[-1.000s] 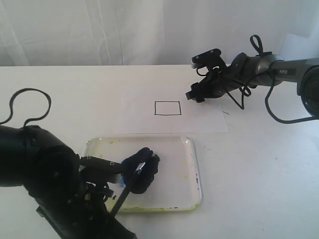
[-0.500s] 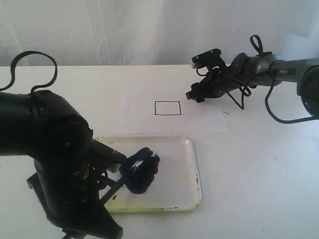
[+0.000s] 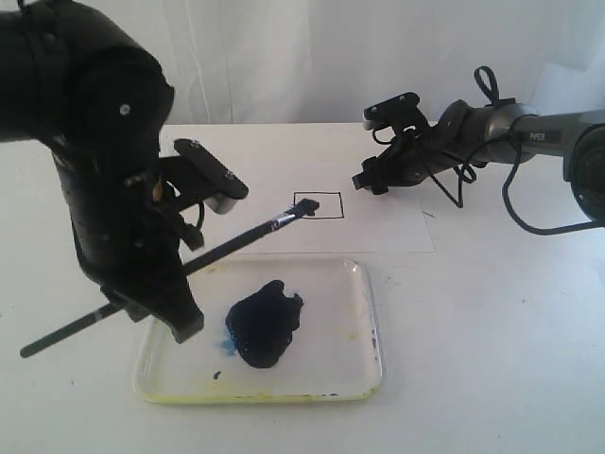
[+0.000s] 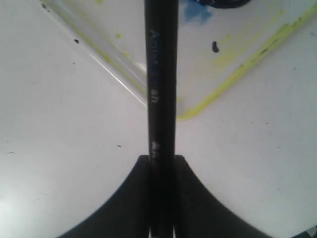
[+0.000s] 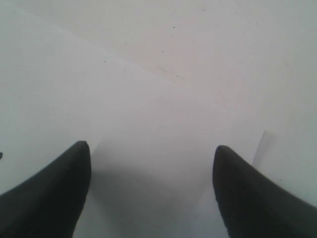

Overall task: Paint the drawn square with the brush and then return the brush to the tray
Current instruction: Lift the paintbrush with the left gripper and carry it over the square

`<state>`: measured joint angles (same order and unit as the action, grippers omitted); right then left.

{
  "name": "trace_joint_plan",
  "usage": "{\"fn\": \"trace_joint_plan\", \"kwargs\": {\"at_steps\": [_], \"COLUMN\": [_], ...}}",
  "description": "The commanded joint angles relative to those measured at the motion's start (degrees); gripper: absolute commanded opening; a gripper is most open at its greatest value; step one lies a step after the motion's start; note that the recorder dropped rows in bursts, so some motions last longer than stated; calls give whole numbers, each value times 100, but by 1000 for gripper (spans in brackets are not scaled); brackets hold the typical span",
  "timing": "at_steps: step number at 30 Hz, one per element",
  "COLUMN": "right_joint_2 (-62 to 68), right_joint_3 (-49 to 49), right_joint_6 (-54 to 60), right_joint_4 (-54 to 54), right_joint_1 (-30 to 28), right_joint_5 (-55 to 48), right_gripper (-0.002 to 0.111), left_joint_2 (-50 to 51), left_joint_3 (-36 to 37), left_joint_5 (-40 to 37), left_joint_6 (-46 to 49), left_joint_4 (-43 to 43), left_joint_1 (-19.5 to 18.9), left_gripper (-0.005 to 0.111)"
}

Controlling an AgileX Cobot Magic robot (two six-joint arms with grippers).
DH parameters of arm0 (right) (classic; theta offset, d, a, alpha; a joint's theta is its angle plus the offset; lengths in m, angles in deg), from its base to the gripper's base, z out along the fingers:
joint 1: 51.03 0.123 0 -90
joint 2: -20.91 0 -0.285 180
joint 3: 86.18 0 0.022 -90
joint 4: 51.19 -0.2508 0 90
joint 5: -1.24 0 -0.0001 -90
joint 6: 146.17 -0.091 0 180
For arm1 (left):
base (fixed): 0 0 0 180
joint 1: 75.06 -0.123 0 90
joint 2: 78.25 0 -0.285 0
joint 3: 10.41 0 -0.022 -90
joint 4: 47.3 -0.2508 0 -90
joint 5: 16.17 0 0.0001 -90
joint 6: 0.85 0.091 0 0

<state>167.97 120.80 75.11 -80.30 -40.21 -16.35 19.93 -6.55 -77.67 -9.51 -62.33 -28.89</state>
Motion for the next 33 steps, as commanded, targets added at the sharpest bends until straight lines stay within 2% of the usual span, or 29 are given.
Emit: {"fn": "trace_joint_plan", "kwargs": {"at_steps": [1, 4, 9, 20, 27, 33], "right_joint_2": [25, 25, 25, 25, 25, 25], "right_joint_3": [-26, -26, -26, -26, -26, -26], "right_joint_6": [5, 5, 5, -153, -154, -154], "right_joint_4": [67, 67, 67, 67, 67, 67], "right_joint_1": [-4, -4, -4, -4, -4, -4], "right_joint_5": [10, -9, -9, -23, -11, -11], "right_gripper": [66, 66, 66, 66, 66, 66], "left_joint_2": [-32, 288, 782, 1959, 2282, 2401], "left_joint_3": [-127, -204, -644, -2091, -2194, -2194], "left_joint_5": [283, 442, 701, 34, 109, 442], "left_joint_6": [833, 1462, 1764, 2321, 2363, 2363], "left_joint_4": [3, 3, -216, -667, -1418, -1350], "left_joint_1": [-518, -803, -894, -894, -920, -1078], "left_gripper": [0, 0, 0, 0, 0, 0]}}
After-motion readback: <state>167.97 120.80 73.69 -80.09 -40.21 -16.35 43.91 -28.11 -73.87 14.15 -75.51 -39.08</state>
